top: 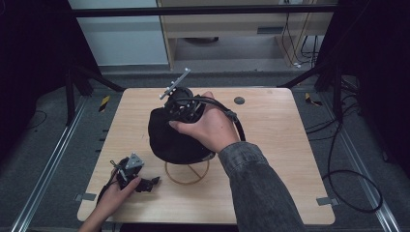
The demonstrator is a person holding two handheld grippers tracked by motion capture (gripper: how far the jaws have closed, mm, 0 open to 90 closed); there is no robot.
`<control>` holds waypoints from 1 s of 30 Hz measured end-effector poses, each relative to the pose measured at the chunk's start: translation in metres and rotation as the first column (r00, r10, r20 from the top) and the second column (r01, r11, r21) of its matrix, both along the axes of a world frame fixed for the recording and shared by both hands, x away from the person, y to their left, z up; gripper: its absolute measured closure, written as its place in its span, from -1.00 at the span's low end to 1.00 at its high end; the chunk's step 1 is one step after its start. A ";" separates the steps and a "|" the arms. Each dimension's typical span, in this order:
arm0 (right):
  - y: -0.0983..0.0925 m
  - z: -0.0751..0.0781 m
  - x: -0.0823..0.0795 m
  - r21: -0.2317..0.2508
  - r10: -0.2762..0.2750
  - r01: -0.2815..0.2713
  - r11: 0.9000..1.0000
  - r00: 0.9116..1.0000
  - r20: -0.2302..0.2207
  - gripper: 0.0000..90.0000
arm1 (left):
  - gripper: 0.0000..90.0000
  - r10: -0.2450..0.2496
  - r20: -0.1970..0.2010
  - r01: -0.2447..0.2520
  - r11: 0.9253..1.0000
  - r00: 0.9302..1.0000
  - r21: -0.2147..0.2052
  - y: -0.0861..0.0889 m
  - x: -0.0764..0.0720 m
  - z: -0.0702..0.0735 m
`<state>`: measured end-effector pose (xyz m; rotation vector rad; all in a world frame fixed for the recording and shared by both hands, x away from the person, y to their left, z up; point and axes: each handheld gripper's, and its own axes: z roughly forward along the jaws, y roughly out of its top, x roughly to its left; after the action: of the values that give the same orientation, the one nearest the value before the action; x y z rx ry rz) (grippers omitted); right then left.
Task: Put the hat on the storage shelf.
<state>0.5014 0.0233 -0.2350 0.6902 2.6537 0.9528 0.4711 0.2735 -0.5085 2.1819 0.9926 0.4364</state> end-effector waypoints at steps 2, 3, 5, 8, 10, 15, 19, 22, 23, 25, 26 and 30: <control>-0.002 0.000 -0.001 0.005 -0.003 0.003 1.000 1.000 0.000 0.48 | -1.00 0.000 0.000 0.000 1.000 1.000 0.000 0.000 0.000 0.000; -0.003 0.000 -0.001 0.010 -0.003 0.003 1.000 1.000 0.001 0.48 | -1.00 0.000 0.000 0.000 1.000 1.000 0.000 0.000 0.000 0.000; -0.006 0.001 -0.002 0.023 -0.006 0.006 1.000 1.000 -0.002 0.48 | -1.00 0.000 0.000 0.000 1.000 1.000 0.000 0.000 0.000 0.000; -0.009 0.003 -0.004 0.038 -0.008 0.008 0.999 1.000 0.001 0.48 | -1.00 -0.001 0.000 0.001 1.000 1.000 0.000 0.000 0.000 0.000; -0.011 0.005 -0.006 0.045 -0.008 0.008 0.999 1.000 0.004 0.48 | -1.00 -0.001 0.000 0.001 1.000 1.000 0.000 0.000 0.000 0.000; -0.014 0.007 -0.009 0.056 -0.009 0.008 0.998 1.000 0.010 0.48 | -1.00 -0.001 0.000 0.001 1.000 1.000 0.000 0.000 0.000 0.000; -0.017 0.006 -0.009 0.070 -0.012 0.011 0.997 1.000 0.010 0.48 | -1.00 -0.001 0.000 0.001 1.000 1.000 0.000 0.000 0.000 0.000; -0.019 0.005 -0.010 0.077 -0.015 0.014 0.997 1.000 0.009 0.48 | -1.00 -0.001 0.000 0.001 1.000 1.000 0.000 0.000 0.000 0.000; -0.020 0.006 -0.011 0.081 -0.016 0.016 0.997 1.000 0.010 0.48 | -1.00 -0.001 0.000 0.001 1.000 1.000 0.000 0.000 0.000 0.000; -0.022 0.006 -0.012 0.086 -0.017 0.016 0.996 1.000 0.014 0.47 | -1.00 -0.001 0.000 0.001 1.000 1.000 0.000 0.000 0.000 0.000; -0.023 0.006 -0.013 0.089 -0.018 0.017 0.996 1.000 0.015 0.47 | -1.00 -0.001 0.000 0.001 1.000 1.000 0.000 0.000 0.000 0.000; -0.028 0.007 -0.015 0.104 -0.024 0.022 0.994 1.000 0.017 0.47 | -1.00 -0.002 -0.002 0.002 1.000 1.000 0.000 0.000 0.000 0.000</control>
<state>0.4867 -0.0044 -0.2284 0.7296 2.5902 1.0918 0.4712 0.2736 -0.5085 2.1835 0.9910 0.4339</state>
